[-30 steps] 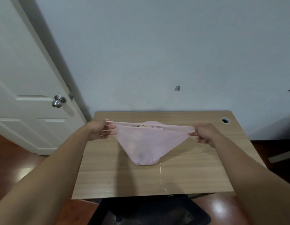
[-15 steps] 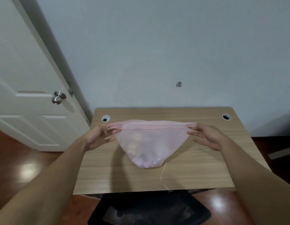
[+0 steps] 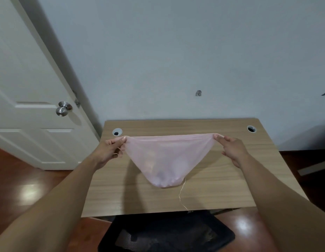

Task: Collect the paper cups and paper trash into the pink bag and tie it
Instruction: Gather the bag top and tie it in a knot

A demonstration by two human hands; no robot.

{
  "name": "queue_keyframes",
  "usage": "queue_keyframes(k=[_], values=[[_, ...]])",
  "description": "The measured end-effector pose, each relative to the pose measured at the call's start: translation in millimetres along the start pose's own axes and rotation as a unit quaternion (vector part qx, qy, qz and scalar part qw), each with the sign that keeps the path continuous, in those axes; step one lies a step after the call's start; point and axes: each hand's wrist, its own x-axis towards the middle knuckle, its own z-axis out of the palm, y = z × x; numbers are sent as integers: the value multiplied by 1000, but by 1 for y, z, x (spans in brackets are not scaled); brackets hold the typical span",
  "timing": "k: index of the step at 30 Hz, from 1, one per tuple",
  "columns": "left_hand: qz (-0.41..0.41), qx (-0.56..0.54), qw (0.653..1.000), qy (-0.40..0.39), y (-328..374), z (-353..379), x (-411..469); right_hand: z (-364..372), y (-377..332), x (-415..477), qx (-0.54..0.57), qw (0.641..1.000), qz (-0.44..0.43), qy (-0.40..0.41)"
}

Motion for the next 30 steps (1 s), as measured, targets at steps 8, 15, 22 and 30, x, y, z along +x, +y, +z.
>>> queue_keyframes(k=[8, 15, 22, 30], values=[[61, 94, 981, 156, 8, 21, 3, 24, -26, -6, 99, 994, -41, 8], [61, -20, 994, 87, 23, 40, 10, 40, -64, -24, 416, 901, 19, -121], [49, -195, 979, -12, 45, 58, 3, 50, -64, -20, 339, 919, 11, -202], [50, -229, 969, -74, 77, 86, -9, 62, -55, -27, 231, 946, -21, -227]])
